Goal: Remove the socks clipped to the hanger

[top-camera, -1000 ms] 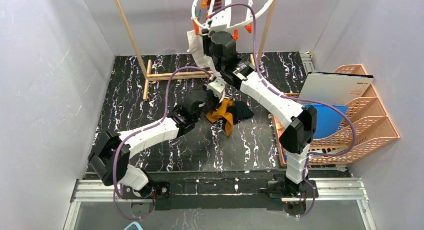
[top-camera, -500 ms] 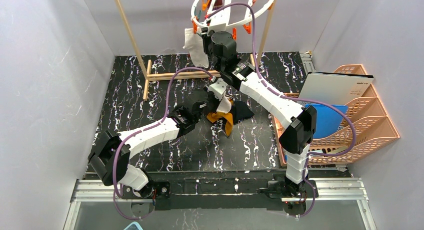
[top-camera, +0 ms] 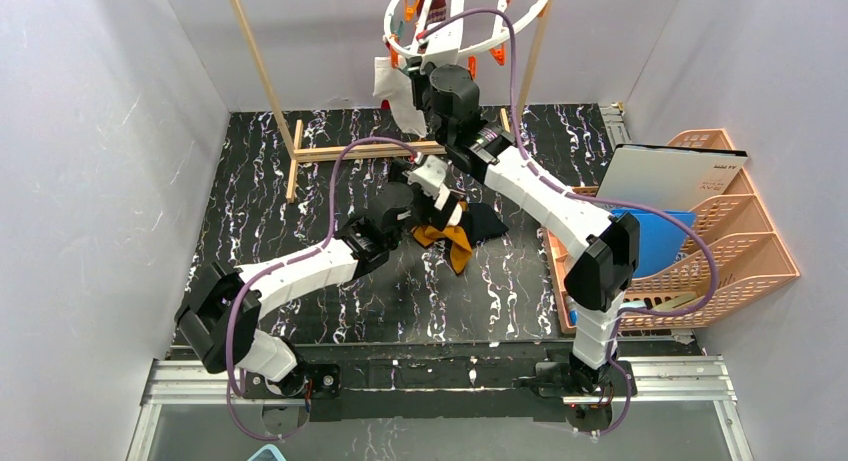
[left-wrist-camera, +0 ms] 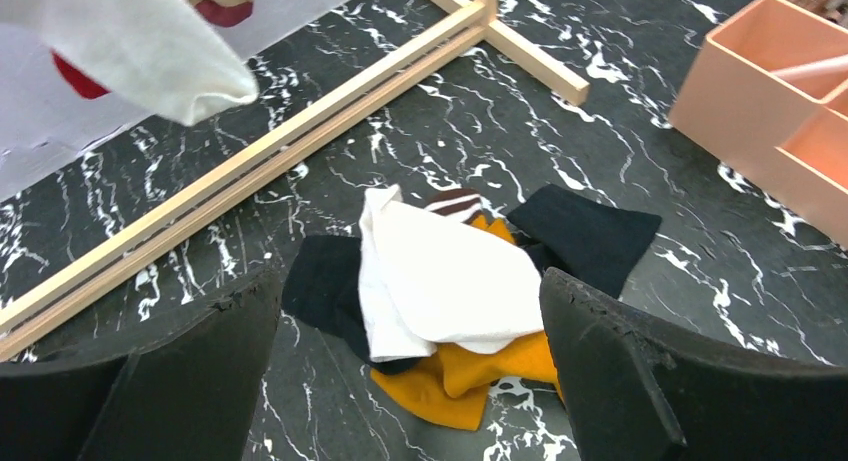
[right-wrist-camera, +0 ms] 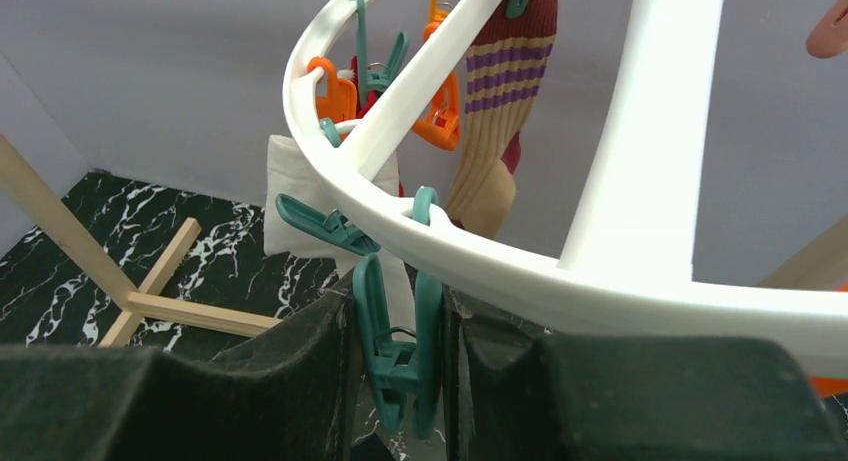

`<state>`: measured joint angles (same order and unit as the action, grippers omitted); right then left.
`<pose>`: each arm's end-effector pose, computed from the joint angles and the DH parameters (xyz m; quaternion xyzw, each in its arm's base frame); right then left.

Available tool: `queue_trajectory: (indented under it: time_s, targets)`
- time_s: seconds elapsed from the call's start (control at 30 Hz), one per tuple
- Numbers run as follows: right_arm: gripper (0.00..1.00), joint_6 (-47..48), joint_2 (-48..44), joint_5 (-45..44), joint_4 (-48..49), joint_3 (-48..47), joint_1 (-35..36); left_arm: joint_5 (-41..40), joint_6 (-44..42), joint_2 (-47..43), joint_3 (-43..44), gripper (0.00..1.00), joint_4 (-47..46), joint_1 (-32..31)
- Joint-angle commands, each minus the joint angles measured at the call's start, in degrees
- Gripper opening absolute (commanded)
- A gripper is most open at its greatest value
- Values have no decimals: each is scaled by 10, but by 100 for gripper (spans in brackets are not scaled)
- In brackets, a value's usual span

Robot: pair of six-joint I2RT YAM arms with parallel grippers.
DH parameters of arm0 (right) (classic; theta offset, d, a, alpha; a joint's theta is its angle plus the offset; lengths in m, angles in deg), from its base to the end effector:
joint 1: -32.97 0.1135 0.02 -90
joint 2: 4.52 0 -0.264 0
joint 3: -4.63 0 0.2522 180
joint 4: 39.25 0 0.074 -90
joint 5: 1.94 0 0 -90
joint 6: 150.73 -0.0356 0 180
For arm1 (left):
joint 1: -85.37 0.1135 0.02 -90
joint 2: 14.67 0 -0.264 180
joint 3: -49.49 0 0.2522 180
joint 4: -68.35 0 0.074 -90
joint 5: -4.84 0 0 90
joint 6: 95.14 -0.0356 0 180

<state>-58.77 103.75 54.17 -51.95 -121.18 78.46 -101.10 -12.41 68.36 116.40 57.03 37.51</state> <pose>0.3271 0.3044 0.4489 -0.0639 0.6789 0.0780 0.7273 0.2341 -0.2441 0.2965 0.2541 0.6897 -0.1368 0.6641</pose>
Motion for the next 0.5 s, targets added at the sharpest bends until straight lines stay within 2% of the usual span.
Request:
queue_trajectory:
  time_s: [0.0,0.13,0.23,0.3,0.47]
  targets:
    - [22,9,-65,11,53,31,-8,-86,12,-41,-37,98,-81,0]
    - [23,7,-98,24,62,59,-10,-85,23,-43,-54,98,-114,41]
    - [23,5,-123,24,67,82,-13,-48,95,-35,-41,99,-96,113]
    - [23,6,-144,19,70,98,-19,-23,122,-34,-46,98,-123,149]
    - [23,5,-179,12,78,126,-38,13,116,-11,-24,98,-150,169]
